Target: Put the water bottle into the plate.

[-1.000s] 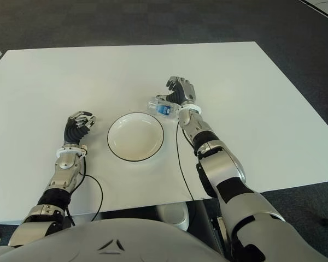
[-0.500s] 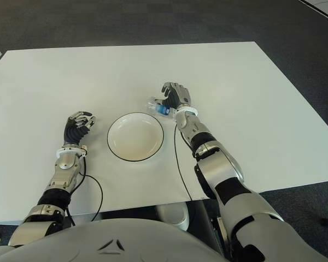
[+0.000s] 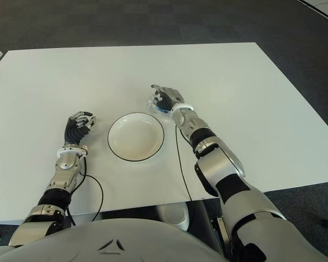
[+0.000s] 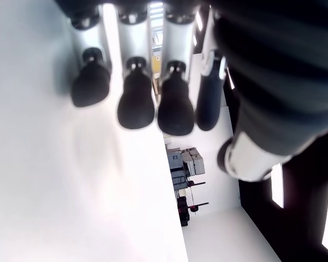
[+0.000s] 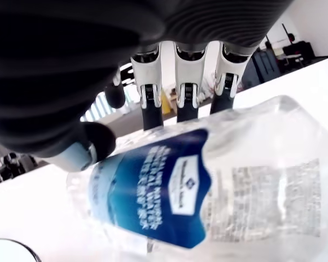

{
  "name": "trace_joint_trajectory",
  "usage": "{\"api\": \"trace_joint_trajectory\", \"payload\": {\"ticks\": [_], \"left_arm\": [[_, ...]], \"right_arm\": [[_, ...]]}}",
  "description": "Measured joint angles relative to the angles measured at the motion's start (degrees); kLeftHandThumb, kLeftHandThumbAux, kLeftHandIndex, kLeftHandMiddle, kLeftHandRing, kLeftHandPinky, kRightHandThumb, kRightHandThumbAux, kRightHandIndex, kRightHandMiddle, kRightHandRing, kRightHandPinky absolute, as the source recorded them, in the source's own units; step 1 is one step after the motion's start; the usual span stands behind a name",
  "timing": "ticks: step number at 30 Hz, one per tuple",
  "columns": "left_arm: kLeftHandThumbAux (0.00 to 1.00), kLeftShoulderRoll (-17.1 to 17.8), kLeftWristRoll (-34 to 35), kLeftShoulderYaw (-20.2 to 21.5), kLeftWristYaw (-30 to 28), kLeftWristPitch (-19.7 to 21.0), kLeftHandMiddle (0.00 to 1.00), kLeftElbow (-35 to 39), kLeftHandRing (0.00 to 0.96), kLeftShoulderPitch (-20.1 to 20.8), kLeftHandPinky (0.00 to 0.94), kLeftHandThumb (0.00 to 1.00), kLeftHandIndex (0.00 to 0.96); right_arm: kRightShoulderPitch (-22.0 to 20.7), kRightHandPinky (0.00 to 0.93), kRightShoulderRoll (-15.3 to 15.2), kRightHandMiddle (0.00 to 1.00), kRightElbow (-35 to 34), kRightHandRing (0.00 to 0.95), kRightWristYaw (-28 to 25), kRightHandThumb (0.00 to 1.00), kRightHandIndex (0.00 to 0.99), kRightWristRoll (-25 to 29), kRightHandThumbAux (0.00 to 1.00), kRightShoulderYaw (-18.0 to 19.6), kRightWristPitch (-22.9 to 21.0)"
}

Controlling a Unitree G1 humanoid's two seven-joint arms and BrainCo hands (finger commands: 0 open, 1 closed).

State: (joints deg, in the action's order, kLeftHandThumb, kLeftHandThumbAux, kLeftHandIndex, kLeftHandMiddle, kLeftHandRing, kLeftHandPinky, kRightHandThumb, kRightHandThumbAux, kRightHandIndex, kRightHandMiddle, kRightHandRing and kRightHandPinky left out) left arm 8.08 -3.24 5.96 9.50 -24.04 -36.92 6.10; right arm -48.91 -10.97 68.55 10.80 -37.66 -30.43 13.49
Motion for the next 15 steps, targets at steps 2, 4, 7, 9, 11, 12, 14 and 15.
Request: {"api": "trace_joint_trajectory", "payload": {"ticks": [2, 4, 7, 9, 11, 12, 14, 15], "left_arm": [[0.719, 0.0, 0.0, 0.0, 0.0, 0.3, 0.765, 0.2, 0.756, 0.0, 0.753, 0.707, 0.438], [0.719, 0.0, 0.0, 0.0, 0.0, 0.8, 0.763, 0.5, 0.755, -0.1, 0.751, 0.707, 0.438], [0.718, 0.0, 0.1, 0.1, 0.0, 1.2, 0.759, 0.7, 0.752, -0.1, 0.751, 0.707, 0.438], [0.718, -0.1, 0.2, 0.1, 0.0, 1.2, 0.760, 0.7, 0.753, 0.0, 0.757, 0.707, 0.438], [0.718, -0.1, 0.4, 0.3, 0.0, 1.1, 0.760, 0.2, 0.754, 0.1, 0.760, 0.707, 0.438], [0.718, -0.1, 0.4, 0.3, 0.0, 1.0, 0.761, -0.1, 0.755, 0.3, 0.761, 0.707, 0.439], [0.718, -0.1, 0.4, 0.4, 0.0, 0.8, 0.763, -0.4, 0.756, 0.4, 0.763, 0.707, 0.439], [0.718, -0.1, 0.4, 0.4, 0.0, 0.7, 0.764, -0.5, 0.757, 0.4, 0.763, 0.707, 0.439]], "right_arm": [[-0.2, 0.014, 0.2, 0.003, -0.1, 0.004, -0.9, 0.463, 0.005, -0.3, 0.453, -0.3, -1.0], [-0.6, 0.007, 0.2, 0.001, -0.3, 0.002, -2.0, 0.476, 0.002, -0.5, 0.427, -0.7, -1.9], [-1.1, 0.002, 0.2, 0.000, -0.4, 0.000, -3.3, 0.500, 0.000, -0.7, 0.377, -1.2, -3.0], [-1.4, 0.000, 0.4, 0.000, -0.4, 0.000, -4.2, 0.520, 0.000, -0.9, 0.347, -1.8, -4.0], [-1.5, 0.000, 0.7, 0.000, -0.3, 0.000, -5.3, 0.533, 0.000, -1.1, 0.333, -2.0, -5.0], [-1.5, 0.000, 0.9, 0.000, -0.2, 0.000, -5.8, 0.544, 0.000, -1.2, 0.323, -2.1, -5.5], [-1.6, 0.000, 1.4, 0.000, 0.0, 0.000, -6.5, 0.554, 0.000, -1.2, 0.313, -2.1, -6.5], [-1.7, 0.000, 1.5, 0.000, 0.1, 0.000, -6.8, 0.558, 0.000, -1.2, 0.309, -2.1, -7.0]]}}
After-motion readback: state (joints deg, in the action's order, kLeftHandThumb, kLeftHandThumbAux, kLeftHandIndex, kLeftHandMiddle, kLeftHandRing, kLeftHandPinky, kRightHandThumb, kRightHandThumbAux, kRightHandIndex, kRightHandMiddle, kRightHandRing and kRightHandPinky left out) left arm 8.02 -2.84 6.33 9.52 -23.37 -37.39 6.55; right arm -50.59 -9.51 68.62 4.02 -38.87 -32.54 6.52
